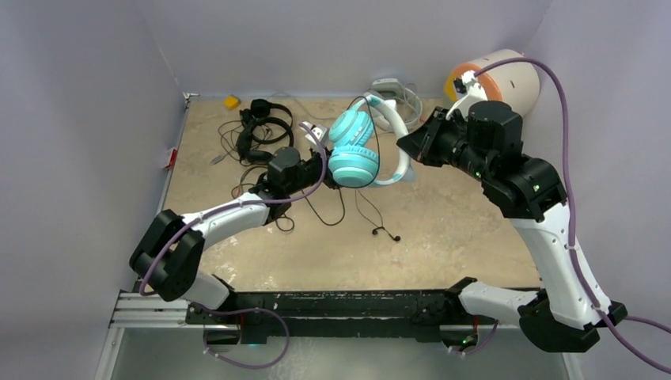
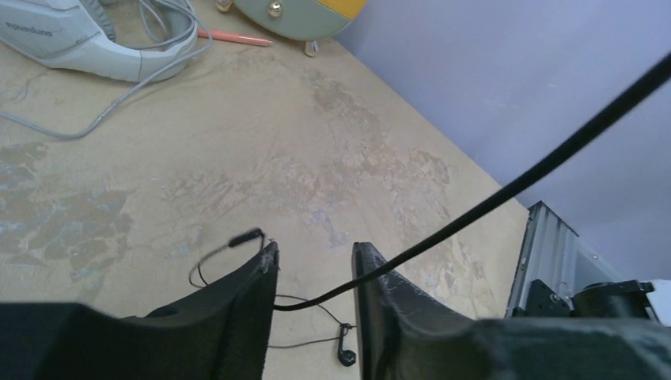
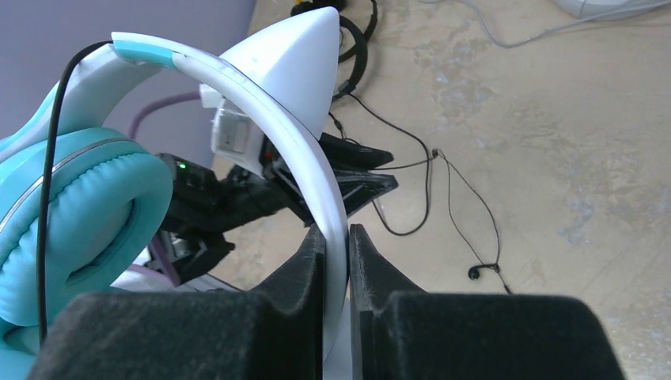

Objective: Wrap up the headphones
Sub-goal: Wrap the headphones cable around the headphones.

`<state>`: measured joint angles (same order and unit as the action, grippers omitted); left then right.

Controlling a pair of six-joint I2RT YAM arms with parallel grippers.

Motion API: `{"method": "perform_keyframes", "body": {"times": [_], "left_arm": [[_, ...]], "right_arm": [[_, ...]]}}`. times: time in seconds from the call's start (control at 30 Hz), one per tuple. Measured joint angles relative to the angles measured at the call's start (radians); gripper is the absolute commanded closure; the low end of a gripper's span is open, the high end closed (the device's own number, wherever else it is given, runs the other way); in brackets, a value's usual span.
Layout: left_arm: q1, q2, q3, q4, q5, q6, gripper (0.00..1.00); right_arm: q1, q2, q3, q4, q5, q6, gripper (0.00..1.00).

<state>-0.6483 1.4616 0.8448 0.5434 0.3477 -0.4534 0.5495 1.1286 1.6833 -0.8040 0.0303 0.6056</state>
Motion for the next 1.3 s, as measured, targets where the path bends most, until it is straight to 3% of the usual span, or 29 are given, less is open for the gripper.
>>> {"method": "perform_keyframes", "body": {"times": [0.07,0.17,0.33,0.47,1.03,1.3], "left_arm": [[0.000,0.021,0.000,0.027,-0.004,0.002,0.50],[0.000,0.049,0.001,0.058,-0.014,0.005,0.49],[0.000,0.106,0.039,0.105,-0.039,0.010,0.57],[0.000,0.162,0.058,0.159,-0.051,0.007,0.69],[-0.002,0.279,-0.012,0.352,0.034,-0.078,0.78],[-0.053,0.261,-0.050,0.343,0.053,-0.097,0.79]], "right_arm": [[0.000,0.011,0.029,-0.004,0.000,0.015,1.00],[0.000,0.032,0.075,-0.013,0.001,0.029,1.00],[0.000,0.048,0.113,-0.026,0.004,0.060,1.00],[0.000,0.051,0.138,-0.039,0.016,0.084,1.00],[0.001,0.126,0.227,-0.140,0.334,0.093,1.00],[0.002,0.111,0.092,-0.055,0.485,0.159,1.00]]}}
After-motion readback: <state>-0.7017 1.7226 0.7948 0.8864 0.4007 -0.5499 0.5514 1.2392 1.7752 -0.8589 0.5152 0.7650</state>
